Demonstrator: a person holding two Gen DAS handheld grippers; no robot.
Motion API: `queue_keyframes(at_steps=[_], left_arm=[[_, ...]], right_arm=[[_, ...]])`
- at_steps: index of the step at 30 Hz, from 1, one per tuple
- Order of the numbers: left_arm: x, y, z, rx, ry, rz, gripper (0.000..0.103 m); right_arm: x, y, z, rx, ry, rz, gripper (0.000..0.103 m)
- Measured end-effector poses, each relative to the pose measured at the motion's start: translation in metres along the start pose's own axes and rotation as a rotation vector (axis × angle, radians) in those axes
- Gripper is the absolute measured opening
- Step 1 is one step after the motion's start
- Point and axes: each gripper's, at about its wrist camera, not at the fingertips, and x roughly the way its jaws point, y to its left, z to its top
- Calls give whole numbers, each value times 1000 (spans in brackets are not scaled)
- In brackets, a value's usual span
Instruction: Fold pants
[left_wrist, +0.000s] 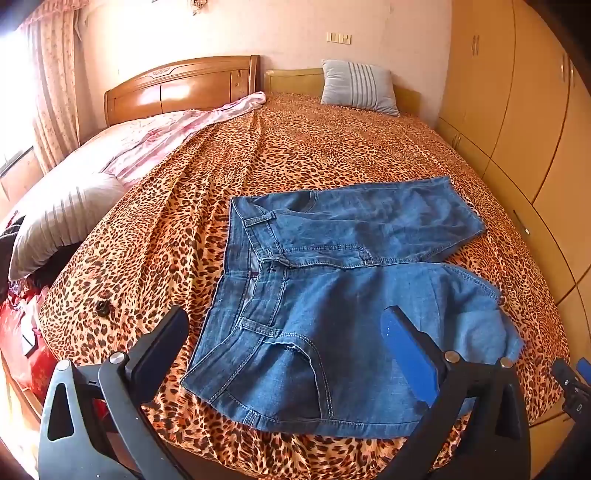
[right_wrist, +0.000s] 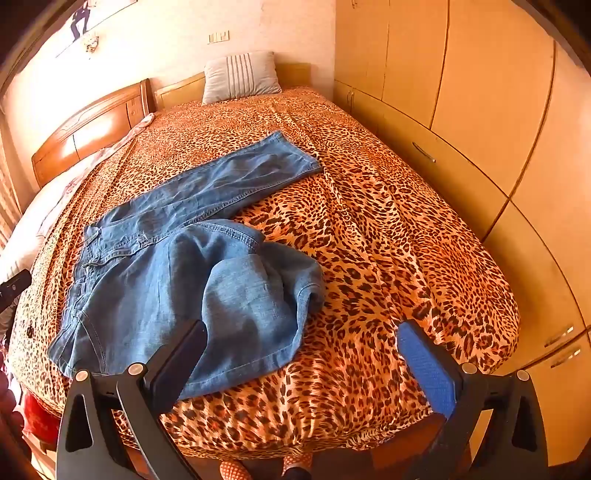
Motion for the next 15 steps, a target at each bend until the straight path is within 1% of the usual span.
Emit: queue_keyframes(at_steps=[9,10,15], left_arm=[[-2,-8,-7,22,12,7,103],[-2,-4,-6,16,19,1,103],[-4,-4,-8,16,21,12,103]], right_arm=[[-3,-8,0,-2,-14,-12,103],[-3,-8,1,-3,-16,-11,103],[-6,-9,3,-11,-31,-6,103]])
